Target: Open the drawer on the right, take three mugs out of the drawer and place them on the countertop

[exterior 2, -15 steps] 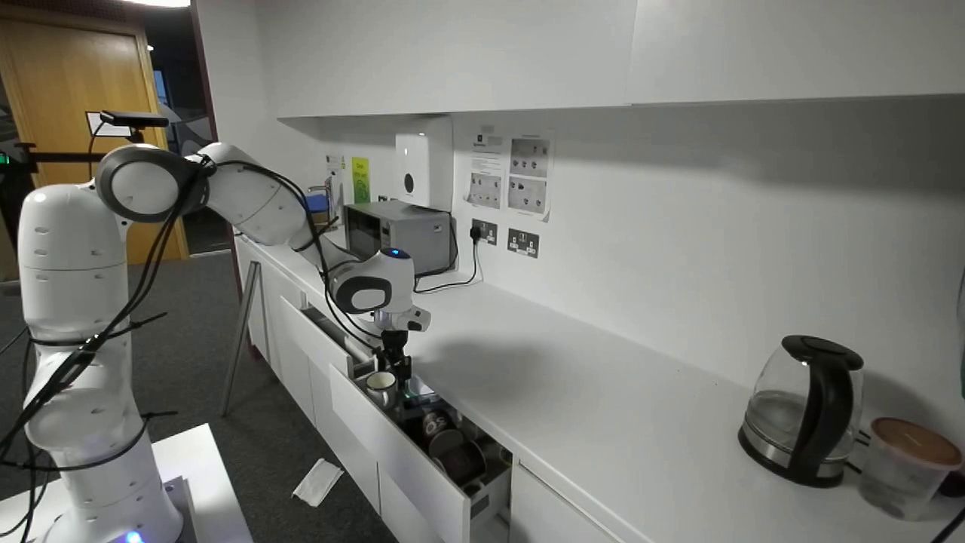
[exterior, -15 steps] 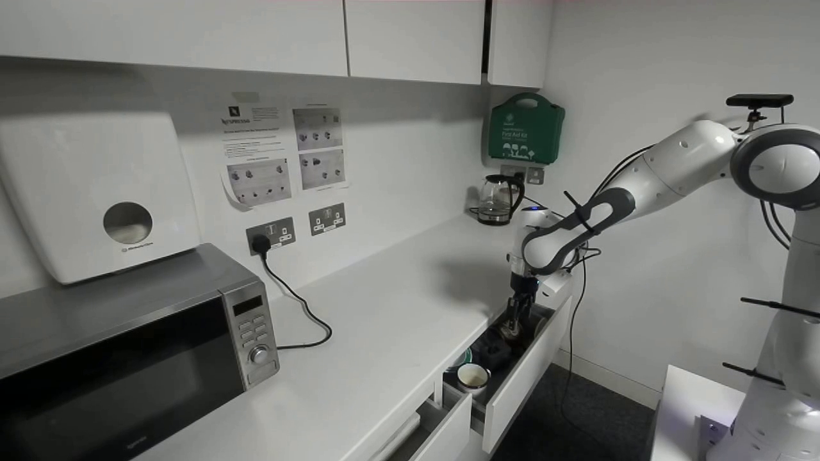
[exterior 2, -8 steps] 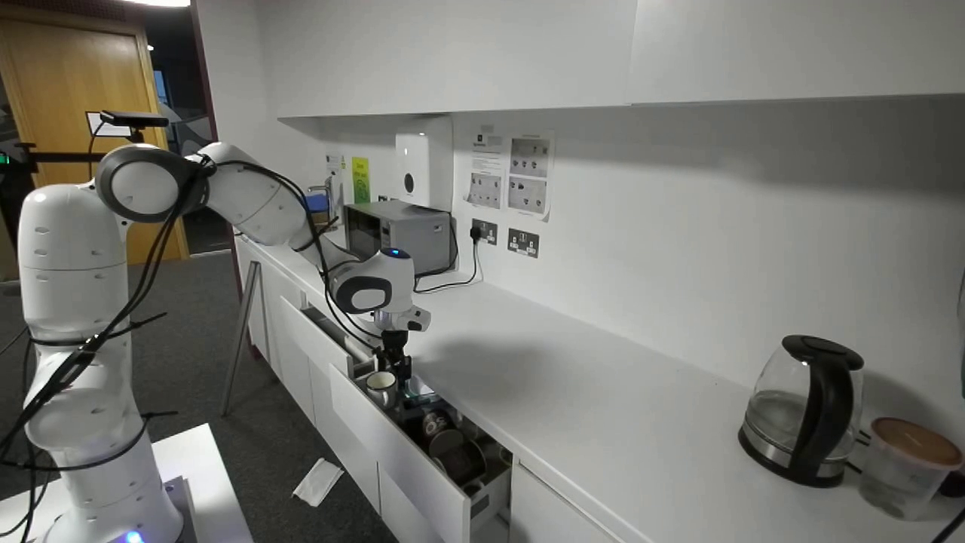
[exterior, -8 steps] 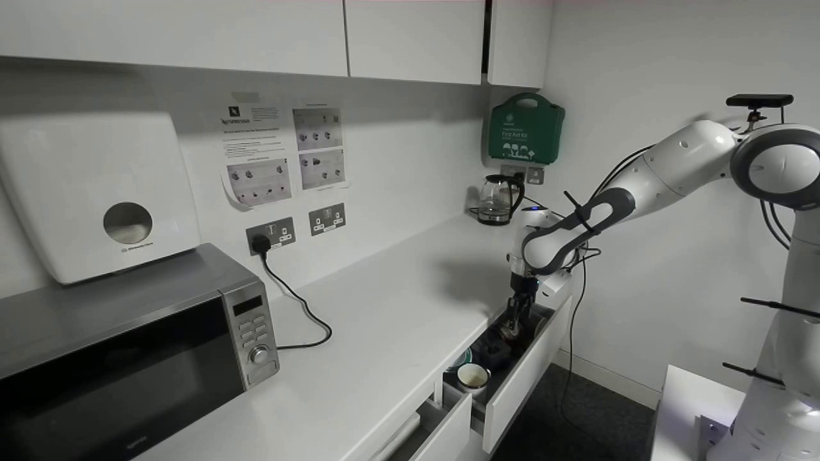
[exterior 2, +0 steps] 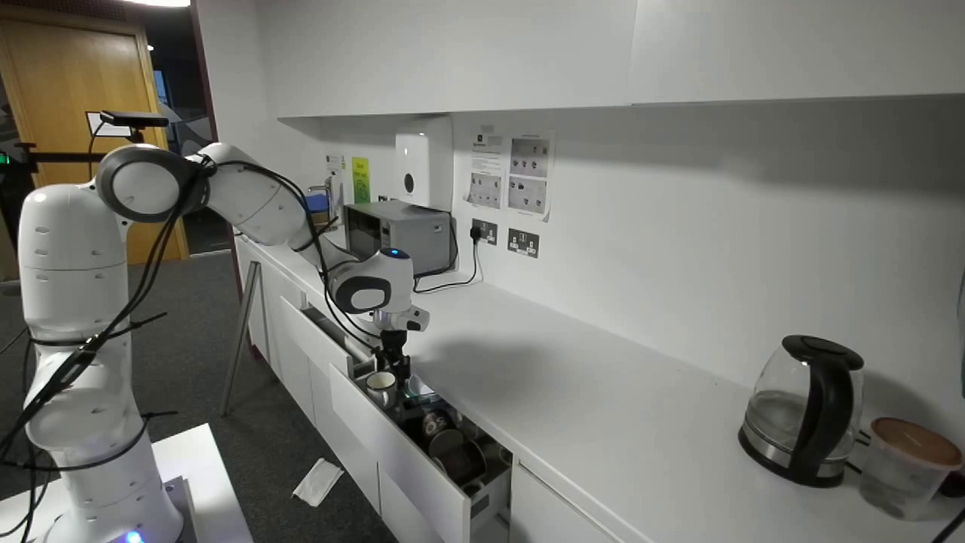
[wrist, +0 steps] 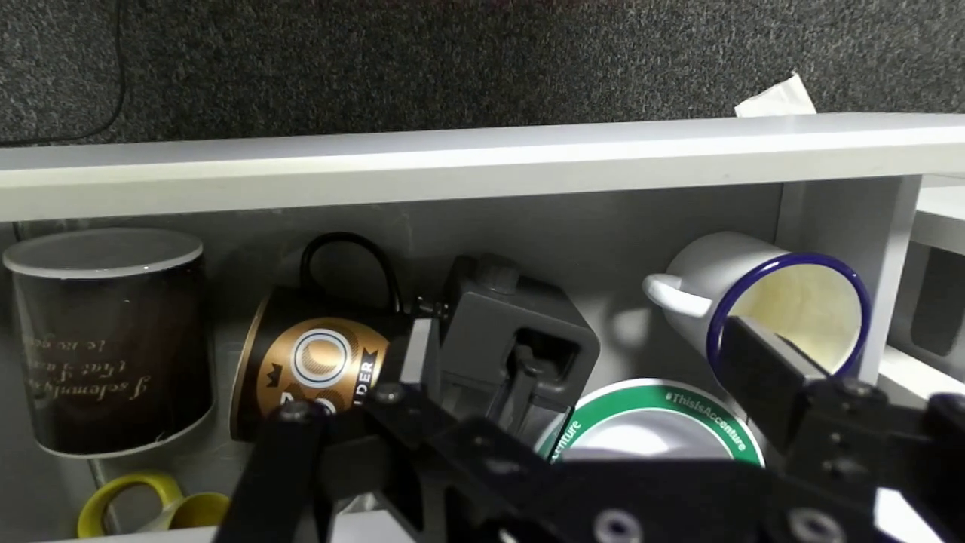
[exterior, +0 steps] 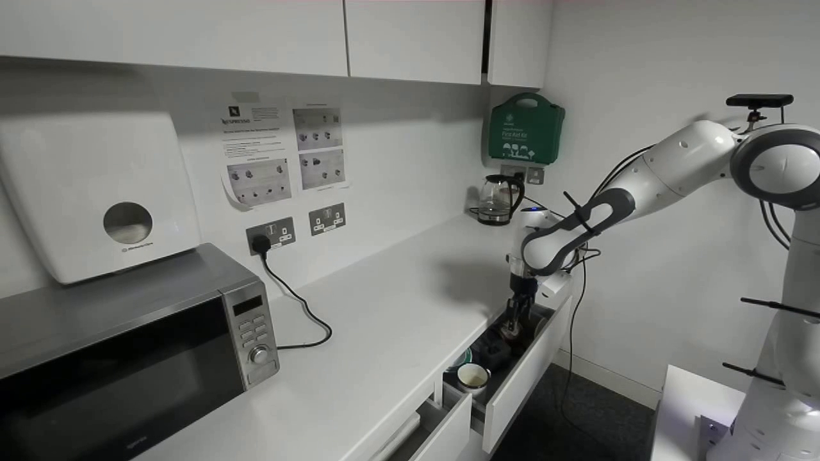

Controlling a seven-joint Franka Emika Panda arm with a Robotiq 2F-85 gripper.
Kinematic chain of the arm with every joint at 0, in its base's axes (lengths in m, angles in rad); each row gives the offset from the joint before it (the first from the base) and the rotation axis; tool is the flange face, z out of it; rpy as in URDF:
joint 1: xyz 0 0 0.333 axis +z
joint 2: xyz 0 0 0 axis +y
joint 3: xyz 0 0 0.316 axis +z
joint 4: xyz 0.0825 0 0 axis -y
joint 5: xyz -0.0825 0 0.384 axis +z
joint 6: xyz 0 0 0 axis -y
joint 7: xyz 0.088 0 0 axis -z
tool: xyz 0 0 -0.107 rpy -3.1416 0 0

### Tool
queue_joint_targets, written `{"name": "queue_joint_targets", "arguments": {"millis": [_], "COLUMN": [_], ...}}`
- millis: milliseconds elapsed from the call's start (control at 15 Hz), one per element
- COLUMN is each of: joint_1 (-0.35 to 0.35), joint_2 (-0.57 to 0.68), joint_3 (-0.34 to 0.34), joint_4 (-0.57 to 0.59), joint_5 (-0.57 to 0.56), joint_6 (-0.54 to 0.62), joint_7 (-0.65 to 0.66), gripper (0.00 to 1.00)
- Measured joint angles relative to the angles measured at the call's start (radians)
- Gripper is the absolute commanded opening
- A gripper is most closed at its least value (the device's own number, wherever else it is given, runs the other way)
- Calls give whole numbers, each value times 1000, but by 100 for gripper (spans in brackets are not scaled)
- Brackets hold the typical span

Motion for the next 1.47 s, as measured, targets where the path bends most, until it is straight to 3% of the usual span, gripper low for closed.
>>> {"name": "queue_joint_targets", "arguments": {"millis": [533,1067,1467], "joint_1": [-13,-84,-110], "joint_2": [28,122,137], "joint_3": [-1,21,9], "joint_4": [-20,-54,-49], "joint_5": [84,259,253], "joint_6": [7,146,32], "joint_7": [-32,-298,-269], "gripper": [100,100,100]}}
